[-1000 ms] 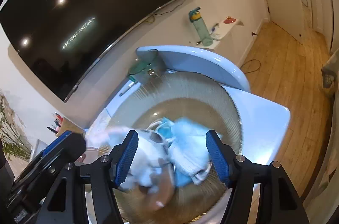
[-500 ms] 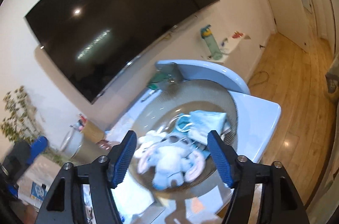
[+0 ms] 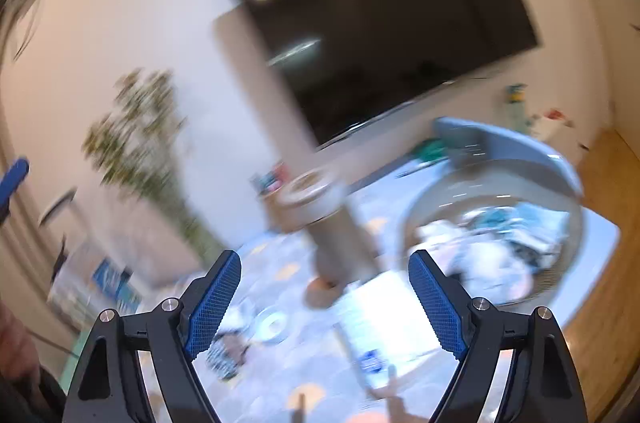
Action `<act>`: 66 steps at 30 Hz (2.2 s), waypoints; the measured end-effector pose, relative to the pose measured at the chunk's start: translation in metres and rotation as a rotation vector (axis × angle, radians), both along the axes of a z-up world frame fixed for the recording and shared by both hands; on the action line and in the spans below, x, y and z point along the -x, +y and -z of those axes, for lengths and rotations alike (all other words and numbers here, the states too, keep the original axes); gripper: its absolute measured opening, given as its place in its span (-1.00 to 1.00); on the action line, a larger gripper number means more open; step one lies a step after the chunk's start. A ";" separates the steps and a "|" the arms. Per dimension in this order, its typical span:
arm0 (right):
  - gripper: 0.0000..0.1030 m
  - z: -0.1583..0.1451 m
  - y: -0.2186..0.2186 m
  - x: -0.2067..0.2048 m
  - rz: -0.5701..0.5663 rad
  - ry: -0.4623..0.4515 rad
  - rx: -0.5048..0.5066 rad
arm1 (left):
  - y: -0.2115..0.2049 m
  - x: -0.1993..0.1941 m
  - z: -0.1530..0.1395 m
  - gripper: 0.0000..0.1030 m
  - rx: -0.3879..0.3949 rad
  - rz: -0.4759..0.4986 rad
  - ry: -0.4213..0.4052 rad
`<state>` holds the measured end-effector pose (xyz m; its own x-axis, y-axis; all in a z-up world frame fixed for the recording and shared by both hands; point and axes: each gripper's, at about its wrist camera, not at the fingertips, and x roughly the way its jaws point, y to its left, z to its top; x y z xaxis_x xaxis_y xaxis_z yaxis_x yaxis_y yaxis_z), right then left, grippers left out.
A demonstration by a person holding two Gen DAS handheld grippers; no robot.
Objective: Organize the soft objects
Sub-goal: 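Move both open tools back to the items on the bed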
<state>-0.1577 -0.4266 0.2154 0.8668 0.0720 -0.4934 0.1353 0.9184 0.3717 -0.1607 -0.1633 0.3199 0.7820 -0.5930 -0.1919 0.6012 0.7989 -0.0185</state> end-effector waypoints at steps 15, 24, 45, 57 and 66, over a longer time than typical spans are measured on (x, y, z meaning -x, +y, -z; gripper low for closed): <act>0.66 0.113 0.164 -0.091 -0.340 0.219 0.223 | 0.177 -0.104 0.192 0.96 -0.015 -0.607 0.385; 0.66 0.170 0.169 -0.111 -0.385 0.281 0.095 | 0.182 -0.137 0.288 0.96 -0.150 -0.605 0.507; 0.66 0.177 0.161 -0.118 -0.344 0.320 0.065 | 0.238 -0.148 0.293 0.93 0.198 -0.464 0.695; 0.66 0.172 0.184 -0.134 -0.398 0.384 0.023 | 0.190 -0.181 0.272 0.93 -0.098 -0.455 0.687; 0.66 0.189 0.210 -0.151 -0.376 0.424 0.178 | 0.190 -0.215 0.299 0.64 -0.099 -0.450 0.731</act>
<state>-0.0067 -0.2164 0.0265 0.5225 0.2204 -0.8237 -0.1080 0.9753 0.1924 0.0543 0.0262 0.0208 0.5984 -0.2105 -0.7731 0.0912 0.9765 -0.1953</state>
